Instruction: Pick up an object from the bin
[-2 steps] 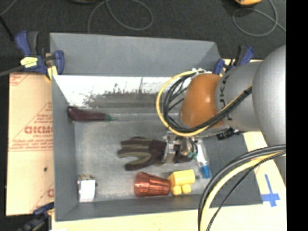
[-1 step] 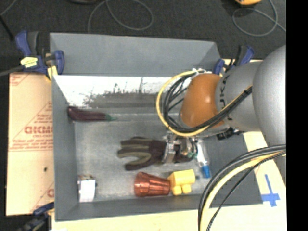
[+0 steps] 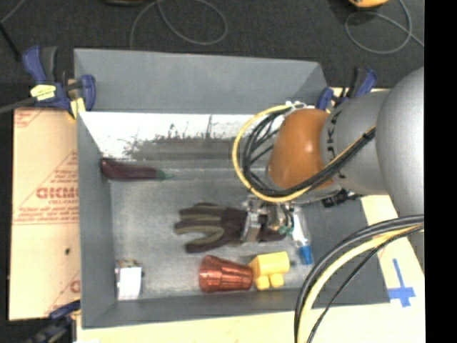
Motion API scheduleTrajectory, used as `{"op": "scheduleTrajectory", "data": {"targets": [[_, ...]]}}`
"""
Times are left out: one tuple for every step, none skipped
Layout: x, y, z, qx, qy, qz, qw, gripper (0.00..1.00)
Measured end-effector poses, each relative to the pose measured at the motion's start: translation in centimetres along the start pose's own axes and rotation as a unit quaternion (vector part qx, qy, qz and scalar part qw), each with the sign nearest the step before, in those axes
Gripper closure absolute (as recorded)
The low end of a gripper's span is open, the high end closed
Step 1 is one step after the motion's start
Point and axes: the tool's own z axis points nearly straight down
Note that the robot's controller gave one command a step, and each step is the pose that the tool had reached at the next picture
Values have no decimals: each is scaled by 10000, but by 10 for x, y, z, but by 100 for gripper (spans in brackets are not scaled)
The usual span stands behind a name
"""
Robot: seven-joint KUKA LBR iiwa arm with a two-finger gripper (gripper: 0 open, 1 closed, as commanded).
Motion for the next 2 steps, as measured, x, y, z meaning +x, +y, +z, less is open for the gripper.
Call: {"op": "scheduleTrajectory", "data": {"targets": [[0, 0, -7, 0, -13, -4, 10000, 100], [-1, 0, -12, 1, -21, -10, 10000, 100]]}}
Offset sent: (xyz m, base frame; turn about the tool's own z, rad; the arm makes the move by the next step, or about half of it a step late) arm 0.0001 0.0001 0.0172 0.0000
